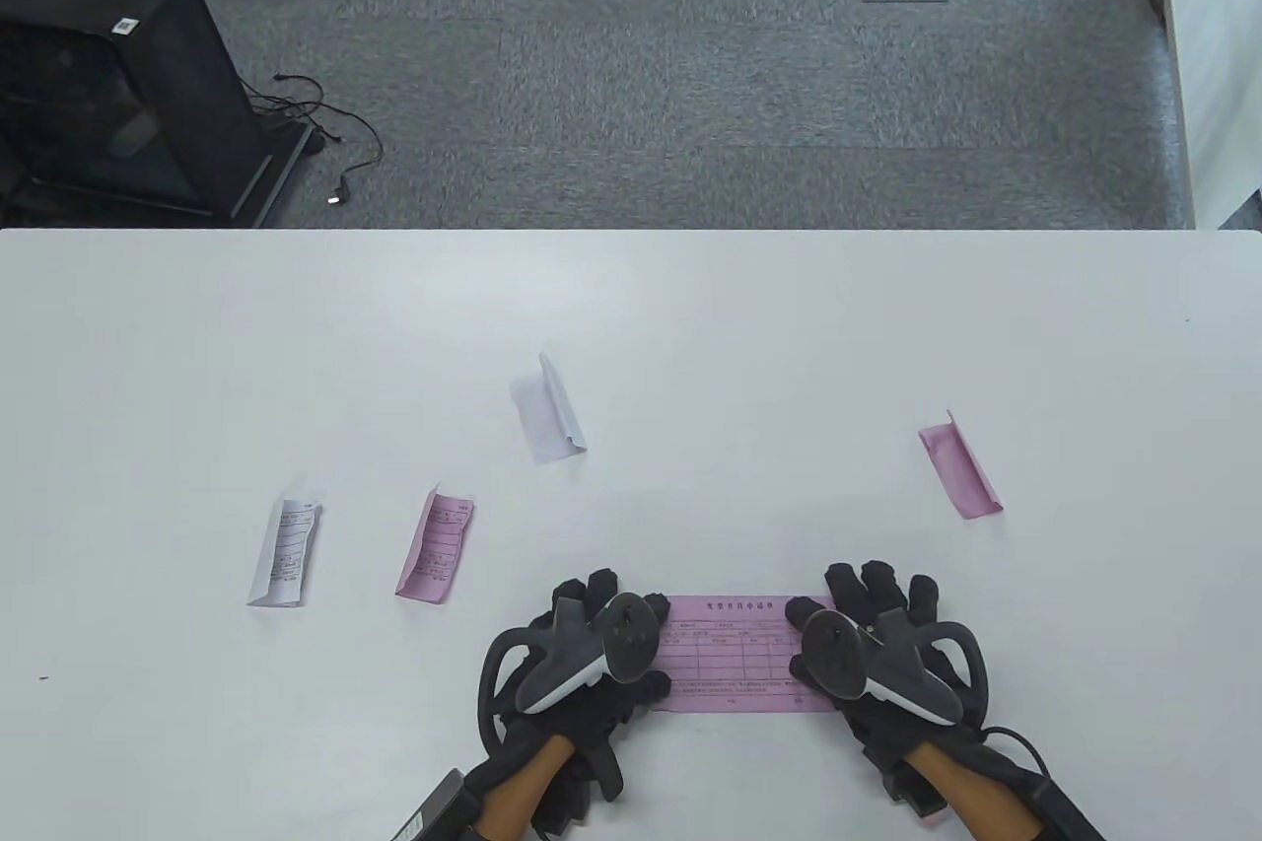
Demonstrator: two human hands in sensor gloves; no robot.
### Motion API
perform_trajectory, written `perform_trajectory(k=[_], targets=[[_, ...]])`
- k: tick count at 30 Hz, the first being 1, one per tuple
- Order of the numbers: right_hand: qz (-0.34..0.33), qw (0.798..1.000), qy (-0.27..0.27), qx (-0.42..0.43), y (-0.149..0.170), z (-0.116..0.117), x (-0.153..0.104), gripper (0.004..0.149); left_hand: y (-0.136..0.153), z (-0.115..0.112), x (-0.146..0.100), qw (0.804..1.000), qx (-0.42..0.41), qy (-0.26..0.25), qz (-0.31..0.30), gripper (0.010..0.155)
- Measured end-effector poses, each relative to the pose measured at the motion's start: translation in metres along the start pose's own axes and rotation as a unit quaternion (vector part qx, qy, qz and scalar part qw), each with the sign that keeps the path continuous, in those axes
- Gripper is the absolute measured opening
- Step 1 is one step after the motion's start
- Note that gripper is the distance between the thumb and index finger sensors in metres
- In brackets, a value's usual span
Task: Unfold folded invoices and stack
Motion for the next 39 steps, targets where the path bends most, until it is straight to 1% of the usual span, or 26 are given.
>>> perform_trajectory(k=[3, 5, 7, 9, 11, 14, 16, 19, 25, 28, 29, 32, 34, 35, 37, 39], targets=[[-0.001, 1.0, -0.004, 0.027, 0.003, 0.003, 0.0, 0.06, 0.0, 0.0, 0.0, 1.0, -0.001, -0.001, 0.001, 0.076], [-0.005, 0.998, -0.017, 0.058, 0.006, 0.007, 0.001, 0.062, 0.0, 0.0, 0.0, 1.0, -0.003, -0.002, 0.001, 0.076], [-0.004, 0.995, -0.031, 0.097, 0.011, 0.01, 0.001, 0.066, 0.0, 0.0, 0.0, 1.0, -0.003, -0.002, 0.002, 0.076], [0.001, 0.991, -0.029, 0.127, 0.018, 0.009, 0.001, 0.072, 0.0, 0.0, 0.0, 1.0, -0.003, -0.002, 0.002, 0.076], [0.03, 0.988, -0.026, 0.149, 0.023, 0.008, 0.001, 0.078, 0.001, 0.0, 0.0, 1.0, -0.004, -0.002, 0.002, 0.076], [0.066, 0.988, -0.029, 0.137, 0.027, 0.008, 0.0, 0.085, 0.001, 0.0, 0.0, 1.0, -0.004, -0.001, 0.002, 0.076], [0.068, 0.989, -0.039, 0.126, 0.022, 0.009, 0.0, 0.085, 0.001, 0.0, 0.0, 1.0, -0.004, -0.001, 0.002, 0.076], [0.076, 0.99, -0.025, 0.118, 0.013, 0.008, 0.001, 0.086, 0.001, 0.0, 0.0, 1.0, -0.003, -0.001, 0.001, 0.076], [0.067, 0.987, -0.04, 0.138, -0.001, 0.009, 0.003, 0.082, 0.001, 0.0, 0.0, 1.0, -0.003, -0.001, 0.0, 0.076], [0.078, 0.98, -0.034, 0.178, -0.001, 0.01, 0.003, 0.072, 0.001, 0.0, 0.0, 1.0, -0.002, -0.001, 0.0, 0.076], [0.087, 0.977, -0.033, 0.191, -0.001, 0.01, 0.003, 0.067, 0.001, 0.0, 0.0, 1.0, -0.002, -0.001, 0.0, 0.076], [0.099, 0.972, -0.027, 0.21, 0.003, 0.011, 0.002, 0.057, 0.001, 0.0, 0.0, 1.0, -0.002, -0.001, 0.0, 0.076], [0.117, 0.96, -0.004, 0.254, 0.01, 0.01, 0.0, 0.05, 0.001, 0.0, 0.0, 1.0, -0.002, -0.001, 0.0, 0.076], [0.126, 0.958, 0.0, 0.259, 0.012, 0.01, -0.001, 0.046, 0.001, 0.0, 0.0, 1.0, -0.002, -0.001, 0.0, 0.076], [0.131, 0.951, 0.006, 0.281, 0.017, 0.009, -0.002, 0.041, 0.001, 0.0, 0.0, 1.0, -0.002, -0.001, 0.0, 0.076], [0.131, 0.947, 0.007, 0.292, 0.019, 0.009, -0.002, 0.04, 0.001, 0.0, 0.0, 1.0, -0.002, -0.001, 0.0, 0.076]])
Point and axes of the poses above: the tracker on the back of each hand, its own y axis roughly to the little-finger side, its own x axis roughly from the wrist to the fingertips, z = x × y, the point moved 3 cm from there along x, roughly from the wrist to the fingertips, and after that the axes turned 11 degrees about -x, right-handed, at the moved point
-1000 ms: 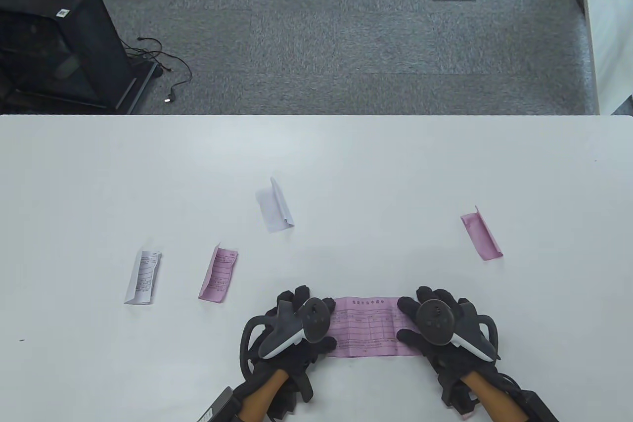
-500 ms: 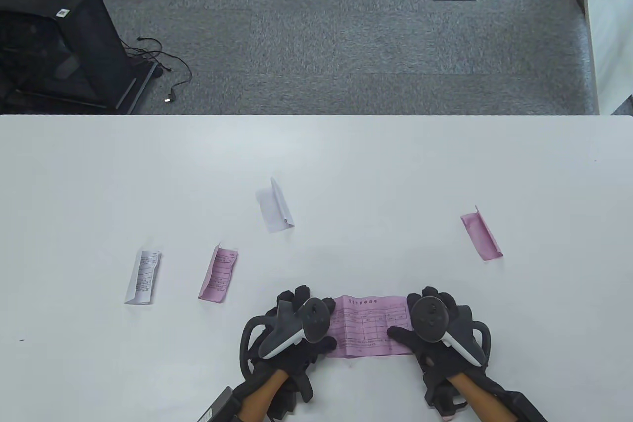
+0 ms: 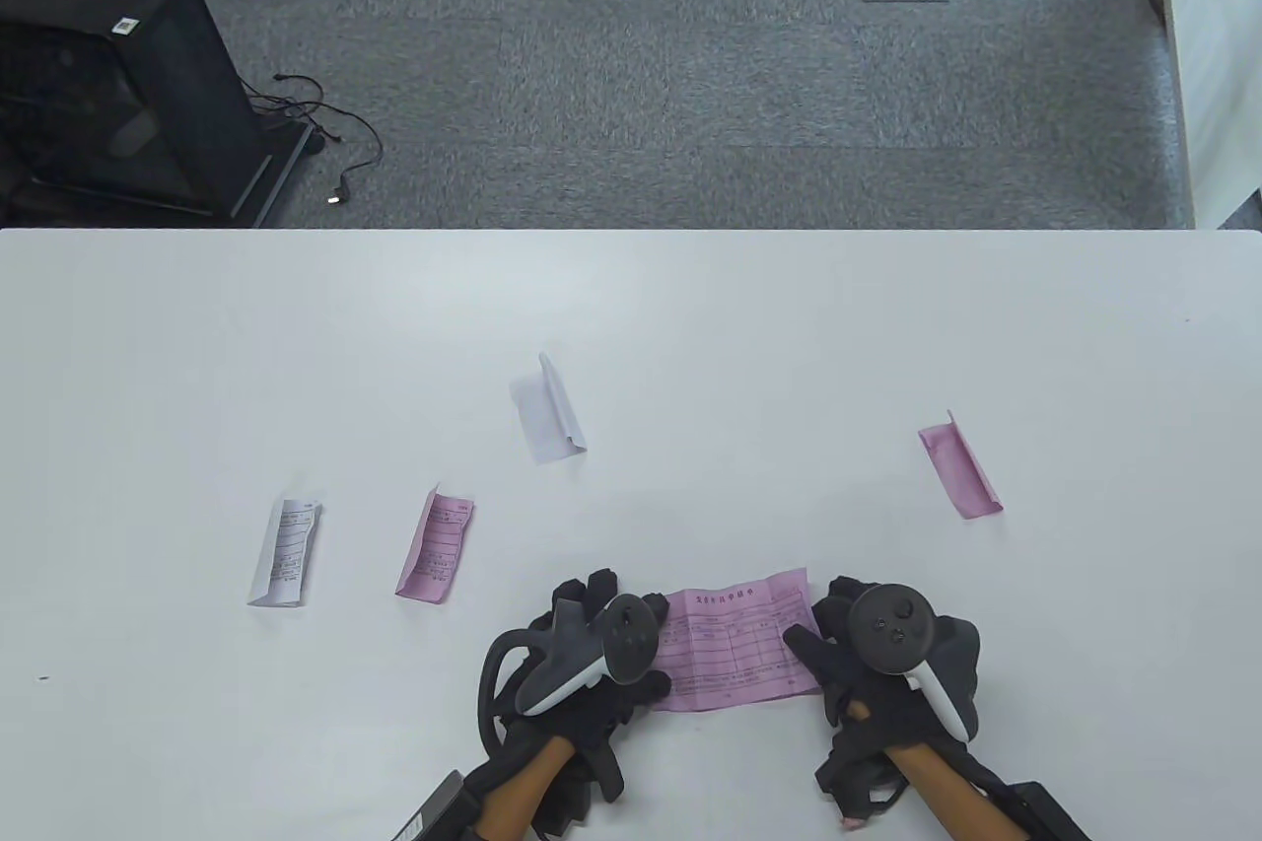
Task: Unfold folded invoices and stack
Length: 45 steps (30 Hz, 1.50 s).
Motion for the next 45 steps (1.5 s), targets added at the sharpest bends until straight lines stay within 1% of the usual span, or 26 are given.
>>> perform_trajectory(k=[3, 5, 7, 9, 10, 12, 14, 15, 16, 17, 18, 19, 22, 25, 26, 28, 29, 30, 32, 33, 34, 36, 38, 39, 42, 45], targets=[[-0.004, 1.0, 0.008, 0.02, 0.001, -0.003, 0.0, 0.039, 0.0, 0.0, 0.0, 1.0, -0.001, -0.003, 0.0, 0.076], [-0.009, 0.998, 0.026, 0.049, 0.002, -0.008, -0.001, 0.037, 0.001, 0.002, 0.0, 1.0, -0.011, -0.009, 0.001, 0.078], [-0.02, 0.996, 0.027, 0.087, 0.002, -0.013, -0.001, 0.037, 0.004, 0.005, 0.0, 0.999, -0.032, -0.013, 0.0, 0.079], [-0.047, 0.988, 0.026, 0.146, -0.001, -0.022, -0.003, 0.036, 0.009, 0.012, -0.003, 0.996, -0.089, -0.019, -0.011, 0.082], [-0.073, 0.98, 0.025, 0.185, -0.005, -0.027, -0.004, 0.036, 0.013, 0.016, -0.004, 0.99, -0.134, -0.029, -0.018, 0.083], [-0.1, 0.968, 0.025, 0.23, -0.01, -0.038, -0.008, 0.036, 0.022, 0.024, -0.006, 0.977, -0.206, -0.041, -0.027, 0.088], [-0.152, 0.954, 0.034, 0.254, -0.019, -0.049, -0.012, 0.035, 0.033, 0.031, -0.006, 0.958, -0.279, -0.045, -0.043, 0.094], [-0.178, 0.947, 0.043, 0.262, -0.023, -0.055, -0.015, 0.035, 0.04, 0.035, -0.007, 0.942, -0.329, -0.039, -0.057, 0.098], [-0.211, 0.938, 0.045, 0.271, -0.028, -0.059, -0.017, 0.035, 0.044, 0.037, -0.007, 0.921, -0.38, -0.026, -0.082, 0.101], [-0.233, 0.93, 0.046, 0.28, -0.031, -0.062, -0.019, 0.035, 0.046, 0.039, -0.007, 0.908, -0.407, -0.018, -0.103, 0.105], [-0.241, 0.926, 0.052, 0.287, -0.033, -0.065, -0.022, 0.035, 0.048, 0.041, -0.008, 0.889, -0.438, -0.007, -0.133, 0.108], [-0.252, 0.921, 0.058, 0.292, -0.035, -0.067, -0.024, 0.034, 0.05, 0.042, -0.009, 0.877, -0.456, 0.004, -0.149, 0.11], [-0.28, 0.907, 0.056, 0.308, -0.037, -0.071, -0.026, 0.034, 0.048, 0.039, -0.009, 0.866, -0.468, 0.03, -0.175, 0.114], [-0.271, 0.905, 0.057, 0.322, -0.034, -0.07, -0.024, 0.034, 0.041, 0.038, -0.008, 0.835, -0.502, 0.04, -0.223, 0.111], [-0.265, 0.907, 0.061, 0.321, -0.032, -0.069, -0.023, 0.034, 0.038, 0.039, -0.009, 0.826, -0.512, 0.043, -0.234, 0.107], [-0.243, 0.911, 0.073, 0.324, -0.027, -0.067, -0.019, 0.034, 0.034, 0.042, -0.012, 0.819, -0.514, 0.026, -0.255, 0.091], [-0.234, 0.912, 0.077, 0.328, -0.024, -0.066, -0.018, 0.034, 0.033, 0.044, -0.013, 0.818, -0.513, 0.016, -0.26, 0.082], [-0.229, 0.912, 0.076, 0.331, -0.023, -0.065, -0.016, 0.035, 0.032, 0.046, -0.015, 0.819, -0.511, -0.004, -0.261, 0.07], [-0.22, 0.916, 0.07, 0.329, -0.02, -0.061, -0.013, 0.036, 0.031, 0.048, -0.017, 0.825, -0.509, -0.053, -0.239, 0.044], [-0.212, 0.919, 0.073, 0.325, -0.018, -0.06, -0.011, 0.036, 0.032, 0.049, -0.018, 0.825, -0.509, -0.085, -0.23, 0.042], [-0.203, 0.923, 0.078, 0.319, -0.015, -0.059, -0.009, 0.036, 0.033, 0.05, -0.019, 0.824, -0.51, -0.107, -0.223, 0.041], [-0.187, 0.928, 0.082, 0.311, -0.011, -0.058, -0.007, 0.037, 0.036, 0.05, -0.019, 0.824, -0.513, -0.119, -0.211, 0.041], [-0.167, 0.936, 0.087, 0.297, -0.005, -0.057, -0.005, 0.036, 0.039, 0.051, -0.019, 0.831, -0.503, -0.143, -0.188, 0.041], [-0.156, 0.941, 0.088, 0.288, -0.003, -0.056, -0.003, 0.036, 0.041, 0.051, -0.019, 0.842, -0.487, -0.155, -0.175, 0.041], [-0.141, 0.953, 0.09, 0.253, -0.001, -0.051, 0.0, 0.036, 0.039, 0.05, -0.018, 0.869, -0.444, -0.16, -0.147, 0.041], [-0.118, 0.97, 0.086, 0.195, 0.001, -0.044, 0.002, 0.036, 0.04, 0.048, -0.015, 0.889, -0.414, -0.159, -0.115, 0.044]])
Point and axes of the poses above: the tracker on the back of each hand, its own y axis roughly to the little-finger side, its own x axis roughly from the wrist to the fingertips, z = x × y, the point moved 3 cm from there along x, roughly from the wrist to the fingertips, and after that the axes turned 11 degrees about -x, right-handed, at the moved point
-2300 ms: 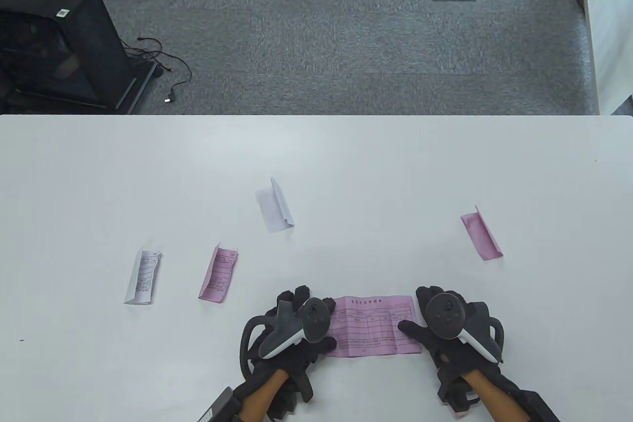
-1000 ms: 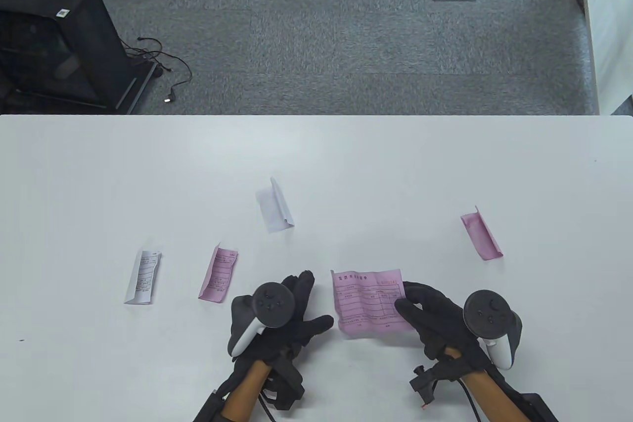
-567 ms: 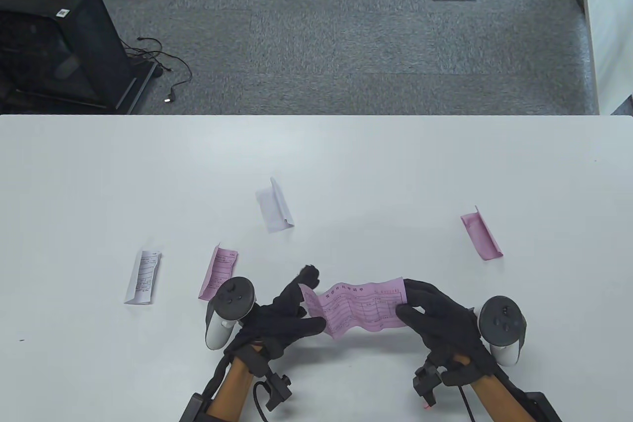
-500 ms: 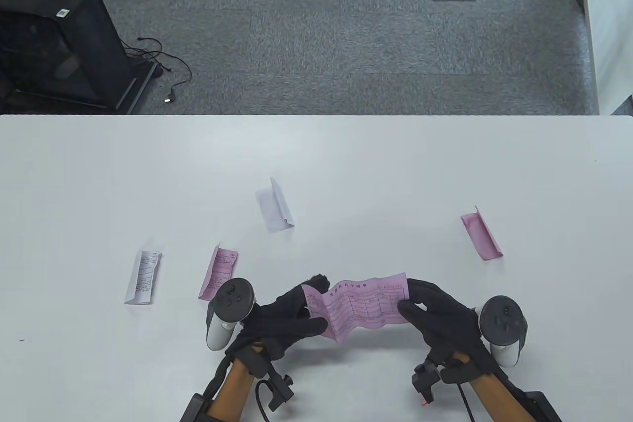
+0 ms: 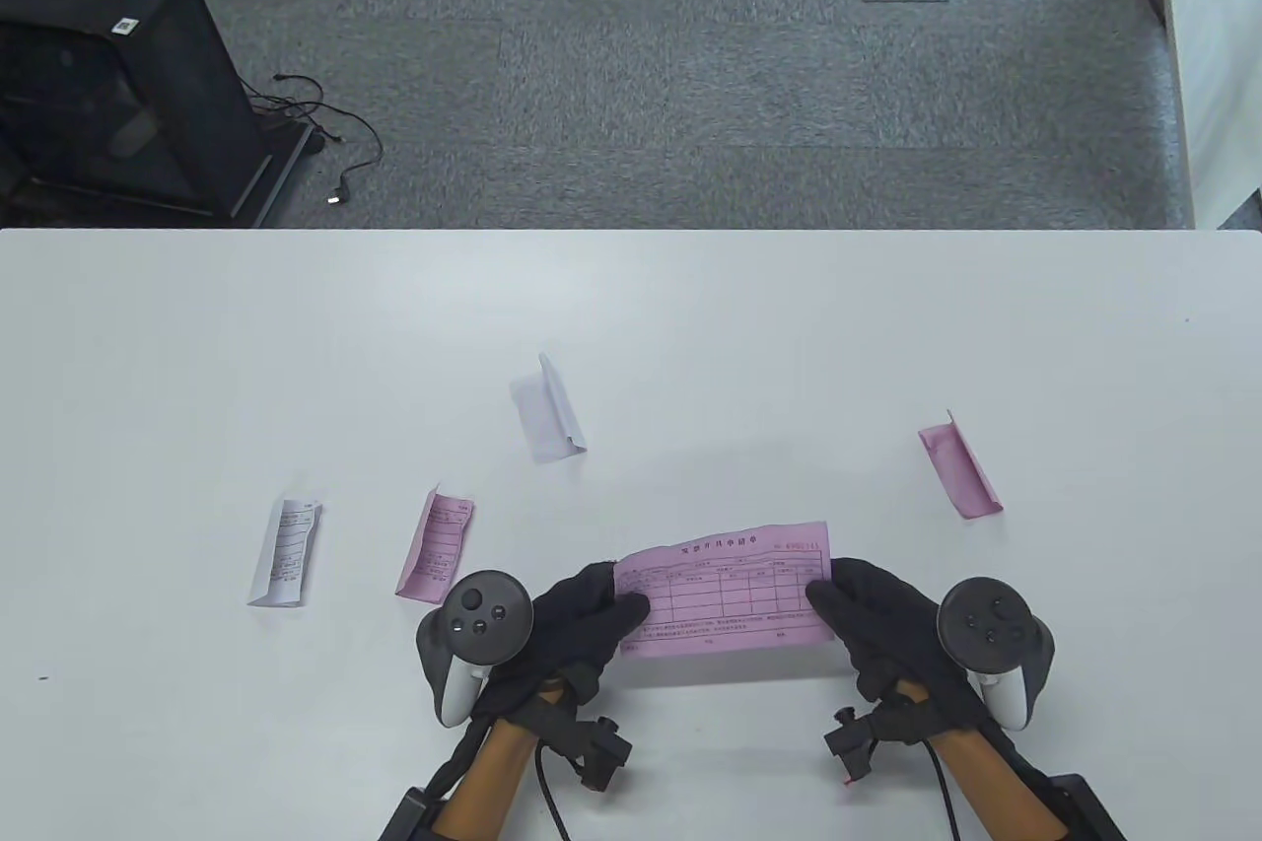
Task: Unfold folded invoices and stack
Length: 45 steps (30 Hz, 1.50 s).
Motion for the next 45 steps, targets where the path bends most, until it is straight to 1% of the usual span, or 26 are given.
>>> perform_trajectory(k=[3, 5, 8, 11, 13, 15, 18, 22, 25, 26, 27, 28, 30, 33, 35, 36, 38, 39, 41, 45], targets=[[0.014, 0.998, -0.008, -0.054, 0.004, 0.007, 0.0, 0.036, 0.006, -0.003, 0.002, 1.0, 0.017, 0.005, 0.019, 0.049], [0.026, 0.996, -0.008, -0.083, 0.007, 0.012, 0.001, 0.036, 0.009, -0.004, 0.005, 0.998, 0.056, -0.007, 0.039, 0.053], [0.048, 0.99, -0.018, -0.129, 0.007, 0.018, 0.008, 0.036, 0.007, -0.007, 0.014, 0.991, 0.116, -0.019, 0.07, 0.057], [0.061, 0.982, -0.011, -0.176, 0.0, 0.015, 0.024, 0.036, -0.003, -0.008, 0.025, 0.984, 0.156, -0.038, 0.079, 0.061], [0.064, 0.98, -0.006, -0.186, -0.006, 0.012, 0.04, 0.036, -0.008, -0.007, 0.035, 0.979, 0.173, -0.055, 0.09, 0.066], [0.086, 0.976, -0.017, -0.2, -0.008, 0.012, 0.057, 0.036, -0.011, -0.005, 0.047, 0.975, 0.179, -0.079, 0.102, 0.07], [0.101, 0.969, -0.013, -0.225, -0.009, 0.015, 0.076, 0.036, -0.01, -0.006, 0.067, 0.97, 0.193, -0.078, 0.127, 0.073], [0.119, 0.956, -0.015, -0.268, -0.003, 0.03, 0.099, 0.036, 0.001, -0.013, 0.094, 0.953, 0.242, -0.071, 0.166, 0.075], [0.129, 0.945, -0.024, -0.301, -0.001, 0.041, 0.107, 0.036, 0.008, -0.019, 0.106, 0.942, 0.277, -0.082, 0.172, 0.08], [0.133, 0.938, -0.028, -0.318, 0.0, 0.044, 0.109, 0.035, 0.011, -0.023, 0.11, 0.935, 0.298, -0.082, 0.176, 0.081], [0.136, 0.935, -0.028, -0.327, 0.001, 0.046, 0.11, 0.035, 0.01, -0.024, 0.113, 0.933, 0.297, -0.068, 0.191, 0.082], [0.14, 0.929, -0.028, -0.341, 0.001, 0.05, 0.112, 0.035, 0.011, -0.025, 0.116, 0.929, 0.309, -0.071, 0.192, 0.083], [0.157, 0.916, -0.044, -0.367, 0.003, 0.052, 0.115, 0.036, 0.008, -0.028, 0.119, 0.918, 0.336, -0.073, 0.197, 0.085], [0.173, 0.91, -0.035, -0.375, 0.004, 0.051, 0.116, 0.035, 0.007, -0.032, 0.122, 0.893, 0.391, -0.06, 0.215, 0.09], [0.179, 0.903, -0.039, -0.388, 0.005, 0.05, 0.116, 0.034, 0.005, -0.034, 0.121, 0.887, 0.406, -0.059, 0.212, 0.093], [0.183, 0.902, -0.042, -0.389, 0.006, 0.05, 0.116, 0.034, 0.005, -0.034, 0.12, 0.881, 0.419, -0.061, 0.211, 0.095], [0.197, 0.9, -0.054, -0.385, 0.011, 0.05, 0.115, 0.036, 0.004, -0.032, 0.119, 0.858, 0.462, -0.061, 0.215, 0.097], [0.201, 0.9, -0.054, -0.382, 0.012, 0.049, 0.115, 0.041, 0.004, -0.032, 0.119, 0.855, 0.467, -0.064, 0.216, 0.098], [0.205, 0.901, -0.057, -0.378, 0.015, 0.047, 0.116, 0.047, 0.005, -0.031, 0.119, 0.857, 0.463, -0.063, 0.219, 0.098], [0.209, 0.902, -0.059, -0.373, 0.017, 0.046, 0.116, 0.051, 0.006, -0.031, 0.12, 0.856, 0.462, -0.059, 0.225, 0.096]])
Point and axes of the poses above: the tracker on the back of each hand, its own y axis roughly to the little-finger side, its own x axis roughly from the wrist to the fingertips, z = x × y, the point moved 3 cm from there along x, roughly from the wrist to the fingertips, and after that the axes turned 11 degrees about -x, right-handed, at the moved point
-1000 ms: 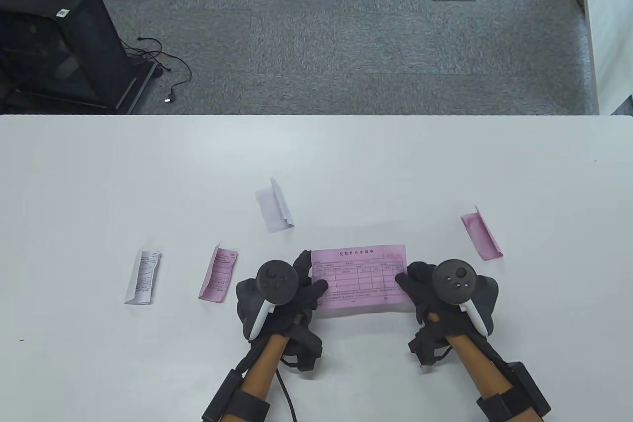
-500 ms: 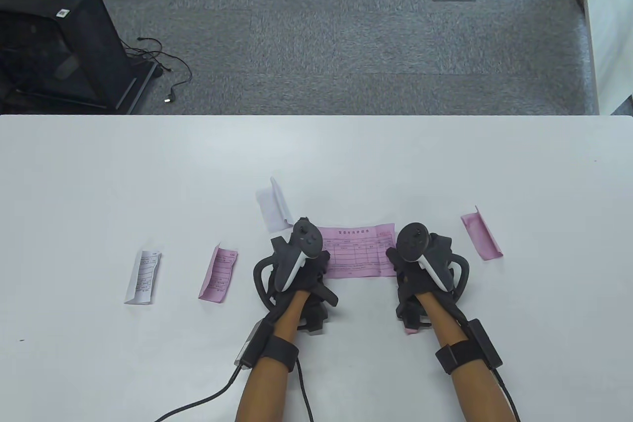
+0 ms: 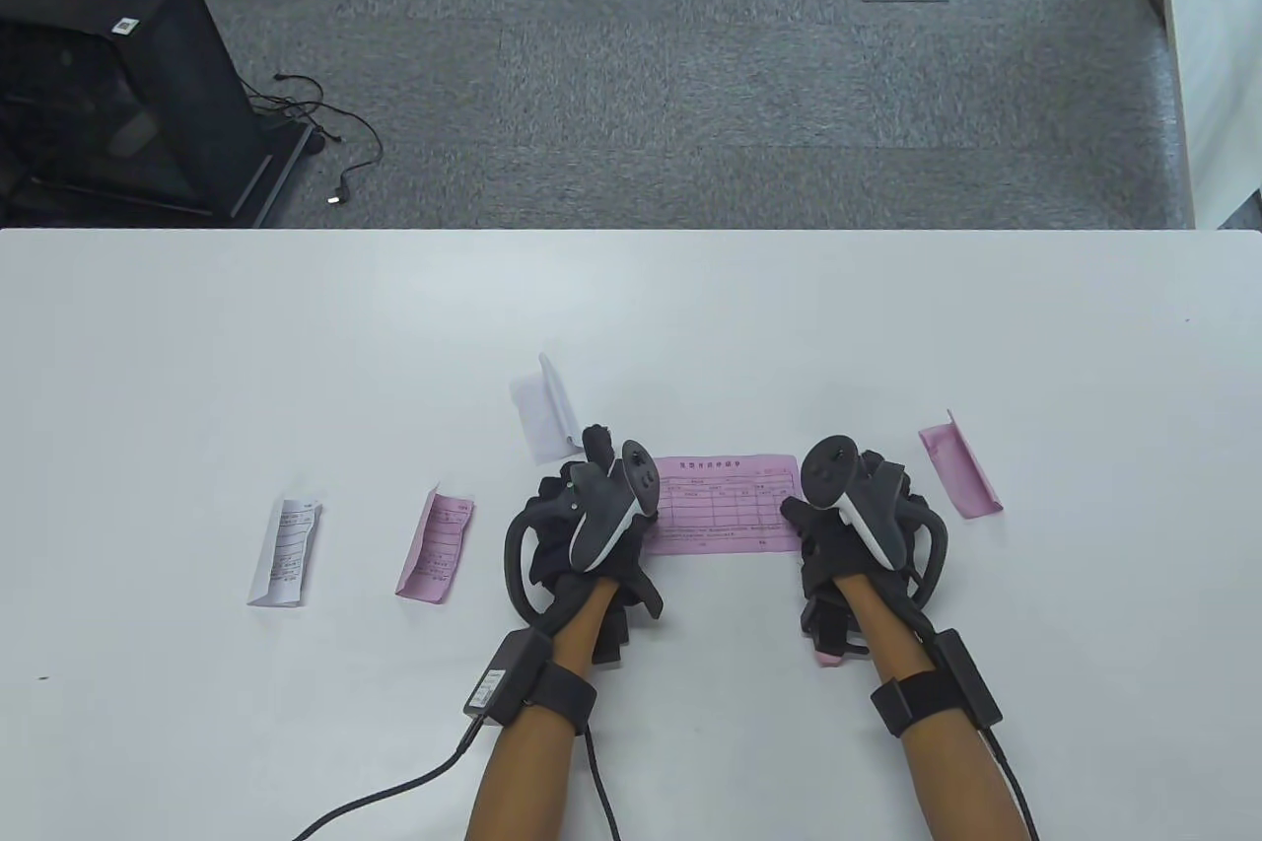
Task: Unfold folded invoices and stack
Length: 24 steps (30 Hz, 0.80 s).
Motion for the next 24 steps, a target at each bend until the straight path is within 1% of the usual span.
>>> perform_trajectory(k=[6, 7, 9, 12, 14, 16, 19, 22, 24], targets=[[0.001, 1.0, -0.006, 0.017, 0.003, 0.0, -0.001, 0.053, 0.0, -0.001, 0.001, 1.0, 0.002, -0.001, -0.001, 0.095], [-0.007, 1.0, -0.004, 0.023, 0.004, -0.001, -0.001, 0.055, 0.001, -0.001, 0.001, 1.0, 0.001, -0.002, -0.002, 0.095], [-0.012, 0.999, -0.001, 0.046, 0.008, -0.004, -0.004, 0.054, 0.001, 0.0, -0.001, 1.0, -0.006, -0.007, -0.008, 0.094], [-0.019, 0.997, 0.02, 0.071, 0.018, -0.02, -0.01, 0.053, 0.003, 0.005, -0.007, 0.999, -0.03, -0.027, -0.023, 0.091], [-0.025, 0.996, 0.048, 0.069, 0.029, -0.037, -0.016, 0.054, 0.007, 0.009, -0.013, 0.997, -0.053, -0.046, -0.036, 0.089], [-0.022, 0.995, 0.07, 0.067, 0.042, -0.051, -0.02, 0.054, 0.011, 0.013, -0.02, 0.995, -0.066, -0.053, -0.049, 0.088], [0.003, 0.993, 0.101, 0.056, 0.072, -0.069, -0.02, 0.057, 0.019, 0.021, -0.035, 0.992, -0.074, -0.068, -0.077, 0.086], [0.042, 0.993, 0.104, 0.026, 0.103, -0.074, -0.013, 0.063, 0.028, 0.025, -0.053, 0.99, -0.083, -0.07, -0.094, 0.085], [0.063, 0.994, 0.084, -0.002, 0.119, -0.069, -0.006, 0.068, 0.034, 0.026, -0.064, 0.989, -0.088, -0.064, -0.105, 0.085]])
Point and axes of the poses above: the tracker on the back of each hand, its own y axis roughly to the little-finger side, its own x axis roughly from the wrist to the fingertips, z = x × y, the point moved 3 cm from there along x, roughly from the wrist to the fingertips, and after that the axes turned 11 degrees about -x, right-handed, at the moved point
